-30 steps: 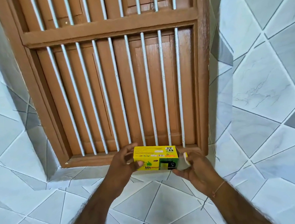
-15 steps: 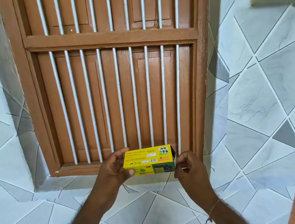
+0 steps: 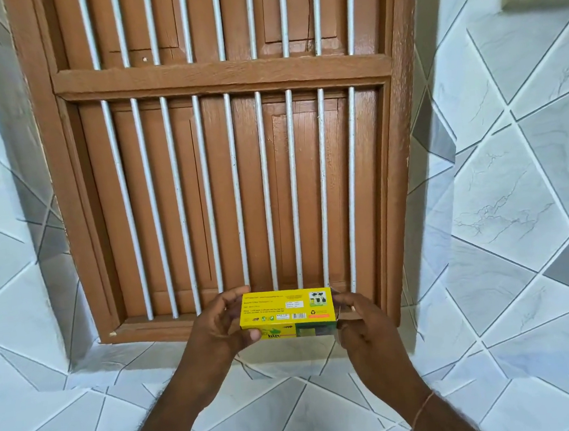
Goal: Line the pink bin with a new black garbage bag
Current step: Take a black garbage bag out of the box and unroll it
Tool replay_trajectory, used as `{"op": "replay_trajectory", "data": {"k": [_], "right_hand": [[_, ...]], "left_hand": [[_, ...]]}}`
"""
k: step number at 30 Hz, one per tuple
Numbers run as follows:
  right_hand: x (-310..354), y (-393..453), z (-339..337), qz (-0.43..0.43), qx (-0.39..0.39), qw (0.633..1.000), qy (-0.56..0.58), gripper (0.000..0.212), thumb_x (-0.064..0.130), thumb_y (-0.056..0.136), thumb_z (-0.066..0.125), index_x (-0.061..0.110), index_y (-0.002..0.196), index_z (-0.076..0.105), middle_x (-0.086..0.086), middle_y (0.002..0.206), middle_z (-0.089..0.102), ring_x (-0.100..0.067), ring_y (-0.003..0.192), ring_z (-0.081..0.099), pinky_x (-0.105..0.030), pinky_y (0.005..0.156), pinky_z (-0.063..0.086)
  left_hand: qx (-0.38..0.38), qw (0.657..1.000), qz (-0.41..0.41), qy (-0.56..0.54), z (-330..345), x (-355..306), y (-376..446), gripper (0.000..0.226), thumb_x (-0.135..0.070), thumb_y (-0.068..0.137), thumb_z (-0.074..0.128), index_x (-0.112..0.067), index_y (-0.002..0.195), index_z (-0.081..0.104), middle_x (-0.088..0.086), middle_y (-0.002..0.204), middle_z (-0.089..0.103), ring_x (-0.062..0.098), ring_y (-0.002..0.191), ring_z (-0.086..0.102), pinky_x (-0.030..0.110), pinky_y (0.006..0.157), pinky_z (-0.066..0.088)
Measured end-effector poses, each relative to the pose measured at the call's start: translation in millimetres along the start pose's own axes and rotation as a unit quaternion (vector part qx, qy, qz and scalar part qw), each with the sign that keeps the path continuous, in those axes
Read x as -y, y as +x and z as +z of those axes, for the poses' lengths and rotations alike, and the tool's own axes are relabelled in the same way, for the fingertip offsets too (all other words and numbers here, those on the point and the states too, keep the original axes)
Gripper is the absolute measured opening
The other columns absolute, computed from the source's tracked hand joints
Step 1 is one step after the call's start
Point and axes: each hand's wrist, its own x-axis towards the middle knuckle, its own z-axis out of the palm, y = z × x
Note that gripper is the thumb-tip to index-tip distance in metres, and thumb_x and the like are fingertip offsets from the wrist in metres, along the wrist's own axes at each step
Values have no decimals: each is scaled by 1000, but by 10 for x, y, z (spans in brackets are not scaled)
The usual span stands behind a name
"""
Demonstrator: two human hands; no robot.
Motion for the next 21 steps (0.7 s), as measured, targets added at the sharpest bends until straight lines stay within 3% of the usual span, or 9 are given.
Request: {"op": "replay_trajectory", "data": {"k": [2,5,7,9,11,13,15,17,21], "right_hand": [[4,50,-19,49,-19,996,70,25,19,85,45,29,89,68,2,85,71,-16,81,65,-40,70,57],[14,117,-48,123,-53,977,166,30,19,96,53,8,77,72,-16,72,65,-24,73,65,-38,61,61],[-10,146,-39,144,-35,978,150,32,21,93,59,6,67,70,-10,60,60,-16,64,63,-41,64,60],[-32,167,-17,157,7,978,138,25,16,92,60,9,70,71,0,60,63,-15,64,58,-42,68,55],[-38,184,7,187,29,960,208,19,8,94,55,13,89,72,2,78,74,-21,81,65,-44,80,55],[-58,200,42,234,26,915,327,19,9,96,50,12,100,68,-3,91,75,-23,88,67,-47,87,53],[-110,212,100,306,16,842,444,23,19,97,47,12,98,69,-8,89,74,-26,83,65,-44,84,51],[-167,208,170,374,12,768,520,30,27,96,45,10,93,71,-13,86,71,-28,77,63,-42,80,51],[-318,149,356,443,22,682,582,39,28,91,47,3,84,75,-21,99,68,-37,78,66,-40,72,57]], "left_hand": [[-10,1000,4,18,17,5,17,64,2,58,79,-18,116,60,2,105,74,13,96,68,25,72,56],[-31,999,6,25,20,2,52,61,18,67,72,-19,114,60,0,103,75,13,96,68,24,73,56],[-31,999,10,35,20,-20,73,60,19,70,69,-20,115,59,1,106,74,15,99,67,27,76,55],[-27,998,19,59,38,-68,92,61,18,71,70,-22,115,59,2,107,73,15,101,67,31,78,55],[-22,996,30,82,70,-130,110,62,20,71,69,-23,115,59,0,106,73,11,98,67,31,76,57],[-10,991,43,128,118,-205,128,64,19,70,71,-24,116,59,-1,109,70,6,102,65,33,78,59],[12,971,80,226,169,-300,157,66,12,69,76,-31,116,59,-13,115,61,4,110,58,33,84,57],[60,940,133,309,240,-427,200,65,7,67,77,-33,115,59,-18,115,54,5,111,54,29,88,54],[165,860,168,453,443,-710,353,65,-3,70,79,-30,124,54,-13,117,48,2,107,49,11,89,41]]}}
